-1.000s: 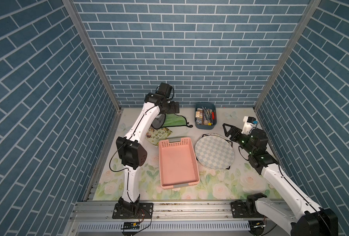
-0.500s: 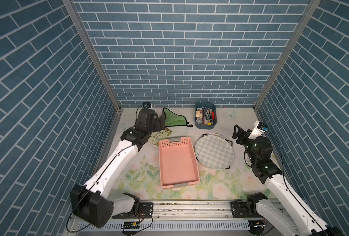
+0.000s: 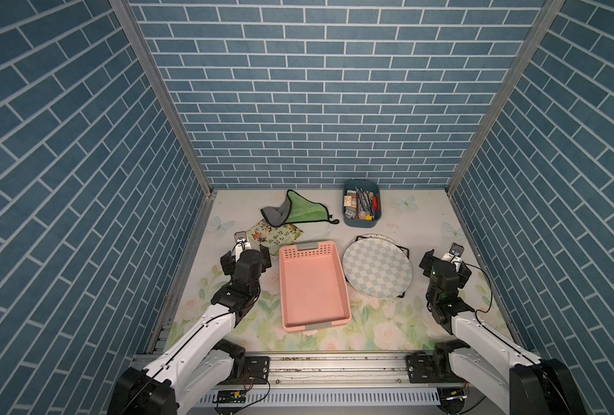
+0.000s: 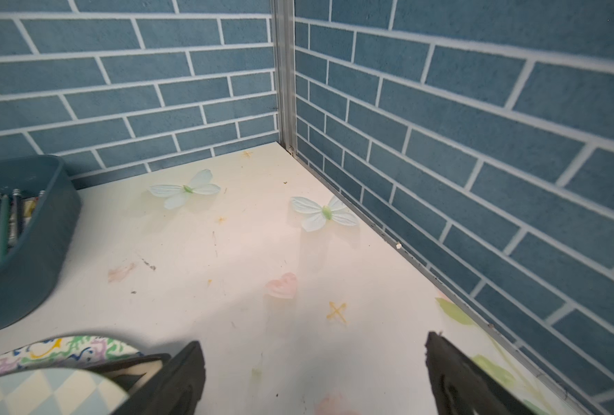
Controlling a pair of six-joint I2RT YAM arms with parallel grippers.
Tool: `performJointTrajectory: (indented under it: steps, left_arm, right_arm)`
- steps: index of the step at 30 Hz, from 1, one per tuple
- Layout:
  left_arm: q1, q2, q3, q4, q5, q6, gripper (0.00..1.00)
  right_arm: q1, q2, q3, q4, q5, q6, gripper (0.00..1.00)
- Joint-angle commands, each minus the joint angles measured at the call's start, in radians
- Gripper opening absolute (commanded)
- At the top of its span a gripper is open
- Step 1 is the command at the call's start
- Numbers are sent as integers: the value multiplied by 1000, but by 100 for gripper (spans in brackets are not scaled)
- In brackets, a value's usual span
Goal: Wipe the wet plate dry
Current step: Reset both arms
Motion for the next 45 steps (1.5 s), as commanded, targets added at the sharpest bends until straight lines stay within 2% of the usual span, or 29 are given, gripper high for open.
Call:
performJointTrajectory:
  steps: [1,4,7,10,12,16,18,19,20,21,25,31,35,41,45]
  left_arm:
    - [17,0,-41,114,-74,11,100]
    - [34,12,-86,156,-92,11,100]
    - [42,8,-114,202,-90,19,100]
    - [48,-6,-148,269,-72,40,100]
    - [54,-10,-168,316,-56,57,100]
    - [66,-7,-187,352,-42,74,100]
    - [73,-11,-200,385,-26,95,100]
    - [79,-12,-213,401,-18,106,100]
    - [87,-11,-223,427,-8,115,100]
    - [98,-7,-230,449,2,126,100]
    - [155,53,-258,600,52,153,100]
    - [222,301,-215,814,175,198,100]
    - [244,443,-171,898,200,206,100]
    - [302,560,-145,992,267,179,100]
    - [314,552,-192,1047,320,177,100]
  right_arm:
    - [-24,108,-28,331,-35,-101,99]
    - [-49,266,-16,480,-78,-135,99]
    - [-59,384,48,476,-100,-170,99]
    - [-76,449,24,644,-184,-205,100]
    - [-83,469,26,639,-297,-240,99]
    - [-121,481,26,638,-398,-233,99]
    - [-130,496,-6,715,-453,-239,99]
    - [-139,532,-37,808,-449,-234,99]
    - [-151,517,-27,732,-448,-214,99]
    - [-155,523,-36,795,-454,-220,99]
    - [-157,511,-36,768,-451,-217,99]
    - [-155,515,-41,776,-444,-217,100]
    - [-154,520,-42,783,-446,-220,99]
    - [-153,516,-41,780,-446,-220,99]
    - [-153,517,-41,781,-447,-220,99]
